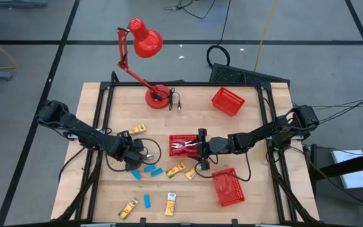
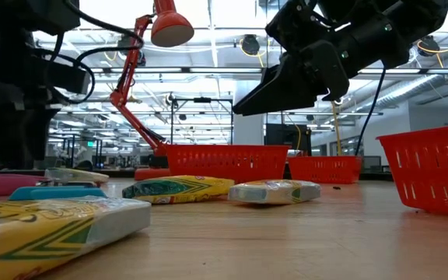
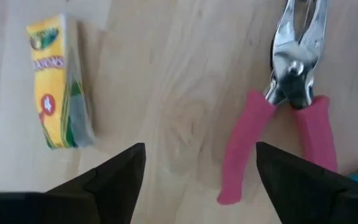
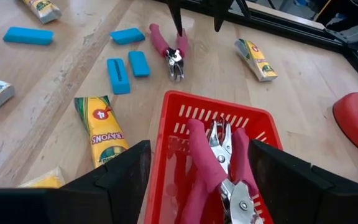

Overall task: Pick & Place School Supplies
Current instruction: Put the pink hole puncher into the middle red bin

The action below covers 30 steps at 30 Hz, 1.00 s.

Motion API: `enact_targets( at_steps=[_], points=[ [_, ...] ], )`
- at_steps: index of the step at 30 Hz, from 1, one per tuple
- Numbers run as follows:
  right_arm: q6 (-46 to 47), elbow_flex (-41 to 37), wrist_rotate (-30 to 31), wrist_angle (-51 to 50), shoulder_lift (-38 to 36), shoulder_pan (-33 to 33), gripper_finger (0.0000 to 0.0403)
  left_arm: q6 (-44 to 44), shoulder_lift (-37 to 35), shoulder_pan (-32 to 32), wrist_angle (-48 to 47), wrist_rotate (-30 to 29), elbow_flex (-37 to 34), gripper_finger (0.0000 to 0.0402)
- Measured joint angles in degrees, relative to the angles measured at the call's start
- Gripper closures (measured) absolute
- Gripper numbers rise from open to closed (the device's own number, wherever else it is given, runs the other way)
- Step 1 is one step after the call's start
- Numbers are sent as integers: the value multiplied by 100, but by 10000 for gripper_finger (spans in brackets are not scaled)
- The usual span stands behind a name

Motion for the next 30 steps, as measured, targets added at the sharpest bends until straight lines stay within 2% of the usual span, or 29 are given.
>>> enact_targets(
  at_steps=[9, 20, 24, 26, 29, 30],
  points=[
    [2, 0, 0, -30, 0, 0, 145, 374, -4, 83, 434, 375, -20, 103],
    [-28, 0, -2, -40, 0, 74, 145, 401, -18, 417, 1266, 936, -756, 139],
    [-33, 0, -2, -35, 0, 74, 145, 554, -22, 383, 1493, 945, -787, 195],
    [-37, 0, -2, -26, 0, 74, 145, 648, -17, 344, 1586, 905, -795, 247],
    [-20, 0, -2, -28, 0, 74, 145, 787, -14, 238, 1648, 754, -800, 350],
    [-16, 0, -2, -28, 0, 74, 145, 788, -15, 218, 1648, 719, -800, 362]
  ],
)
